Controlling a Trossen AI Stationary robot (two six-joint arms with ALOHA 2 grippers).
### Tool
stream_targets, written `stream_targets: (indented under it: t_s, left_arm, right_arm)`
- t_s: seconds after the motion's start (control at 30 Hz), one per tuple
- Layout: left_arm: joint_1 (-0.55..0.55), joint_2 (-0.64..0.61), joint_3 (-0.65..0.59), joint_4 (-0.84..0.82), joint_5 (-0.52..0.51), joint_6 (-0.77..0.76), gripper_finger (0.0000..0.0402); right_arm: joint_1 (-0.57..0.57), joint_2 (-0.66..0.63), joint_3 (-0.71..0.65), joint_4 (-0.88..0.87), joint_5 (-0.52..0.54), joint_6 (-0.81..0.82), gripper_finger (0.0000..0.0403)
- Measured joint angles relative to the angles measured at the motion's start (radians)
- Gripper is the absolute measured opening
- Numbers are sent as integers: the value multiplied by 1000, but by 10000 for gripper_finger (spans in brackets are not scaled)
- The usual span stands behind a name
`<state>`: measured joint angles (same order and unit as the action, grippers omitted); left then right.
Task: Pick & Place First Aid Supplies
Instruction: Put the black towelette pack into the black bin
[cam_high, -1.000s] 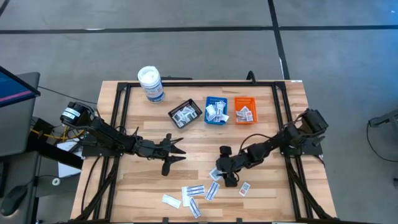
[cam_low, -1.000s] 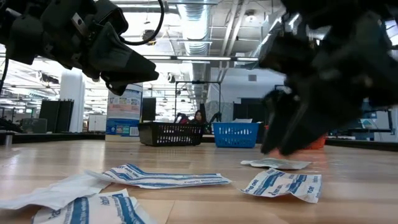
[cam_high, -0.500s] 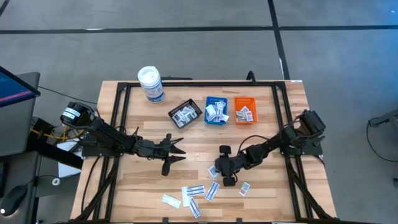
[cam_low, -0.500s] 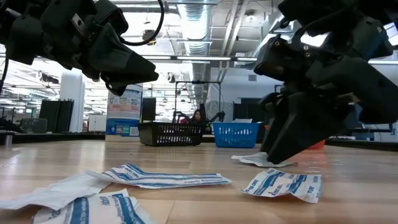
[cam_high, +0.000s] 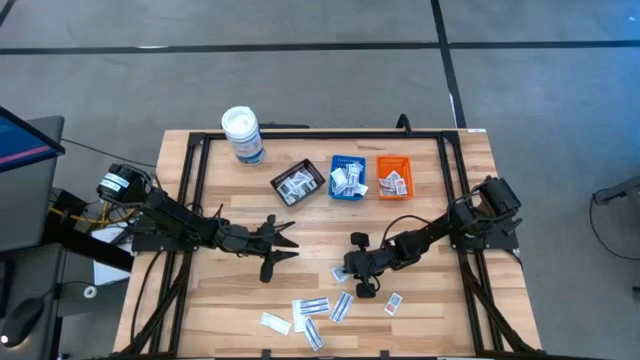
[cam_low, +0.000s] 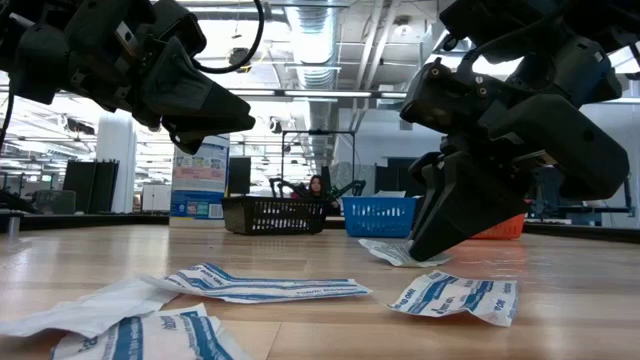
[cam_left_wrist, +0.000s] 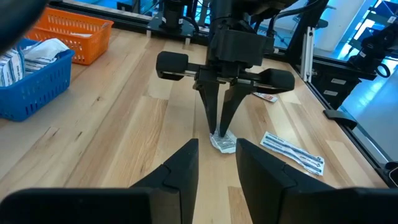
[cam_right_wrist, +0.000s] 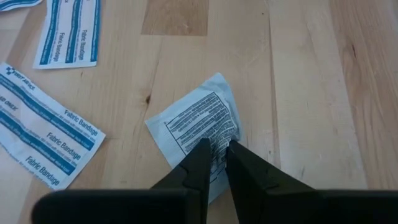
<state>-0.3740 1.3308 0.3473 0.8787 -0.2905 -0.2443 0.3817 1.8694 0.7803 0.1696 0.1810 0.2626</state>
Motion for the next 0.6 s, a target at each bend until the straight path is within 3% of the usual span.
stream_targets:
  t_s: [0.23, 0.47, 0.6]
  left_arm:
    - [0, 22, 17, 6, 0, -77, 108]
    - [11, 224, 153, 7, 3, -88, 108]
    - [41, 341, 230, 5, 0, -59, 108]
  right_arm:
    - [0, -20, 32, -5, 27, -12, 42]
    - [2, -94, 56, -1, 340, -139, 42]
    - [3, -96, 54, 5, 391, -142, 42]
